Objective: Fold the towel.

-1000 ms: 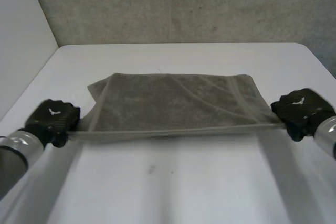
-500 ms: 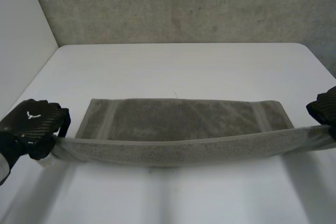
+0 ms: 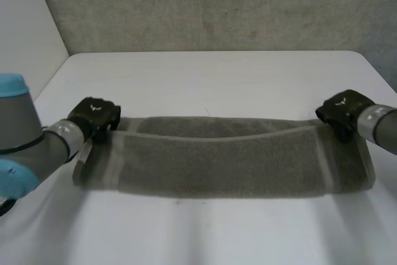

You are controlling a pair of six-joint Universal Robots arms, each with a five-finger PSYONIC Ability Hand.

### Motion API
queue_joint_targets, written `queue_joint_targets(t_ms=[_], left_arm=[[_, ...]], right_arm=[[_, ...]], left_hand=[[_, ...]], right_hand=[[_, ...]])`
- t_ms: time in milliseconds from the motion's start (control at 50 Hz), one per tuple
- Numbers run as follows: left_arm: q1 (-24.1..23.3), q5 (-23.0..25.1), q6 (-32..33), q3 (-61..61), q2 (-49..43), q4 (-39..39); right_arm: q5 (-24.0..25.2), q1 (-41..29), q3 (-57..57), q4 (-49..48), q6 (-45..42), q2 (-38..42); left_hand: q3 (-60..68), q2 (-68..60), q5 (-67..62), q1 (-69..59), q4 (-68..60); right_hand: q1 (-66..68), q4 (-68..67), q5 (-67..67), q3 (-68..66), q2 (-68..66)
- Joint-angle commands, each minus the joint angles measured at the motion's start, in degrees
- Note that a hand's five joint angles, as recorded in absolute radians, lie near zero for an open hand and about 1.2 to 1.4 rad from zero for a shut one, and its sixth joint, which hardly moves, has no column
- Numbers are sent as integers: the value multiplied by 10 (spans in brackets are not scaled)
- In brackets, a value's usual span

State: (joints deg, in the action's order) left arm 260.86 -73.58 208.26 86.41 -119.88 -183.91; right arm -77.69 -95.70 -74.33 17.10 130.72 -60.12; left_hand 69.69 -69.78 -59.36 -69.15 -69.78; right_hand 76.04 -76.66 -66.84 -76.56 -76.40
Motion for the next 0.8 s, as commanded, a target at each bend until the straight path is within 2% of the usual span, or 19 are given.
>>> queue_joint_targets(t_ms=[20,120,280,480,500,520,540,560,640,700,740,760,800], left_arm=[[-17,-24,-21,-112,-68,-4],[-29,-42,-21,-191,-122,-1],[-35,-48,-21,-254,-172,1],[-36,-55,-20,-287,-208,1],[-37,-55,-20,-288,-210,1],[-40,-57,-20,-288,-210,2],[-40,-57,-20,-288,-210,2],[-44,-59,-21,-287,-208,2],[-53,-67,-22,-284,-195,3],[-54,-76,-32,-274,-163,11],[-54,-79,-52,-246,-124,15],[-54,-79,-52,-246,-124,15],[-54,-77,-71,-203,-77,15]], right_arm=[[-21,-22,109,-17,41,84],[-55,-35,187,-16,43,136],[-75,-41,256,-17,44,187],[-94,-47,307,-15,41,231],[-96,-49,313,-15,42,237],[-98,-53,319,-15,44,241],[-98,-53,319,-15,44,241],[-98,-55,320,-16,45,240],[-99,-56,322,-15,52,229],[-93,-56,308,-16,76,192],[-91,-55,278,-20,118,141],[-91,-55,278,-20,118,141],[-84,-50,219,-29,137,86]], left_hand=[[103,-102,-106,-108,-102],[103,-102,-106,-108,-102],[103,-102,-106,-108,-102],[103,-102,-106,-108,-102],[103,-102,-106,-108,-102],[-331,332,328,326,332],[-336,337,332,330,337],[-597,598,594,592,598],[-597,598,594,592,598],[-597,598,594,592,598],[-597,598,594,592,598],[-597,598,594,592,598],[-597,598,594,592,598]], right_hand=[[40,-33,-32,-34,-36],[40,-33,-32,-34,-36],[40,-33,-32,-34,-36],[40,-33,-32,-34,-36],[-11,18,19,17,15],[-470,476,478,475,474],[-474,481,483,480,478],[-660,667,668,666,664],[-660,667,668,666,664],[-660,667,668,666,664],[-660,667,668,666,664],[-660,667,668,666,664],[-660,667,668,666,664]])
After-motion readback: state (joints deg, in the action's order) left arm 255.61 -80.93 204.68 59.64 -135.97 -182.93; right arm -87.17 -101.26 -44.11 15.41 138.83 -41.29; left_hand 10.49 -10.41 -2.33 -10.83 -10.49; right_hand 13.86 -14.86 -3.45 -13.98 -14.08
